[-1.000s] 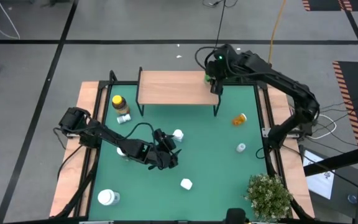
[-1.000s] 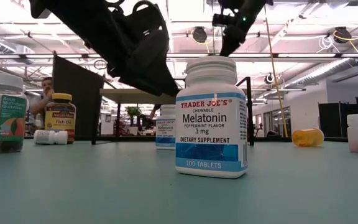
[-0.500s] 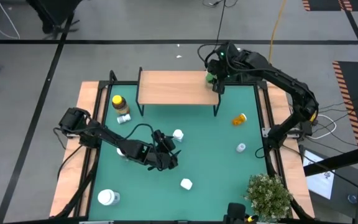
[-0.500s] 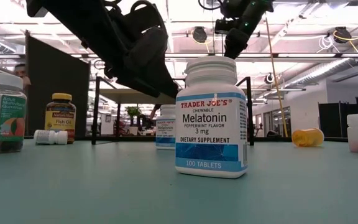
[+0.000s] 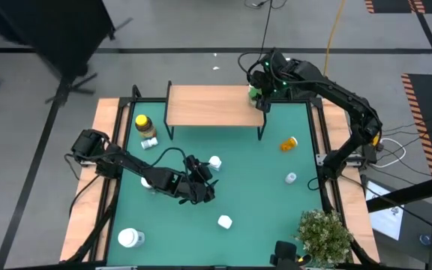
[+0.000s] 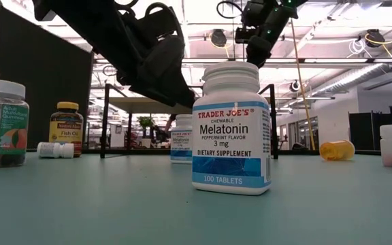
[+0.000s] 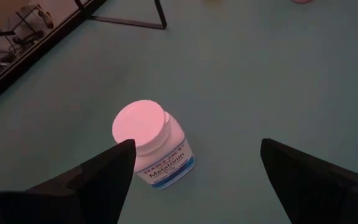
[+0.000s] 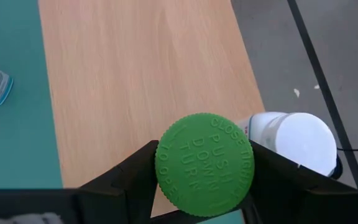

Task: Pick and place medicine bottles onto shelf by color
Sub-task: Put the right green medicine bottle on the shelf, then put the center small white medicine bottle on the shelf

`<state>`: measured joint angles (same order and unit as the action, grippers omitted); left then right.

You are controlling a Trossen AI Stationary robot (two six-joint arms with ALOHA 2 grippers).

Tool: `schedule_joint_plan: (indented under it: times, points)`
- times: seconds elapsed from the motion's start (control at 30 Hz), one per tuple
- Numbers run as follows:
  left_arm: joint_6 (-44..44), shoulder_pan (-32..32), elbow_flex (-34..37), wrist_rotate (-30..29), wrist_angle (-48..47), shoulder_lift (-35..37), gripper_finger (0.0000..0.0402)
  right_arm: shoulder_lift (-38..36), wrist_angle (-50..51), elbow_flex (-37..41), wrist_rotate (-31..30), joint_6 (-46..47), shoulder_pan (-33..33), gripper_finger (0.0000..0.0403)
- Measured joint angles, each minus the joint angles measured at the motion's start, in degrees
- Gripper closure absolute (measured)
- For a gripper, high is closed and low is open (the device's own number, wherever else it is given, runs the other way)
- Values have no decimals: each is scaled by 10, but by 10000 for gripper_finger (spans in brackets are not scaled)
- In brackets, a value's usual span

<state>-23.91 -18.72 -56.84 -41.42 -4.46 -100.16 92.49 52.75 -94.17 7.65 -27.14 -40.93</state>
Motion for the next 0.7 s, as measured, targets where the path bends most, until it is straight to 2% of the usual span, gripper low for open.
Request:
schedule_joint_plan:
  times: [0.37, 0.57, 0.7]
  points:
    - [2, 0, 0, 0, -1, 0, 53, 0, -19, 1, -6, -8, 0, 140]
    - [2, 0, 0, 0, -1, 0, 53, -6, -12, 1, -75, -35, 5, 138]
    - [8, 1, 0, 0, -2, 0, 53, -27, -8, 1, -88, -52, 21, 138]
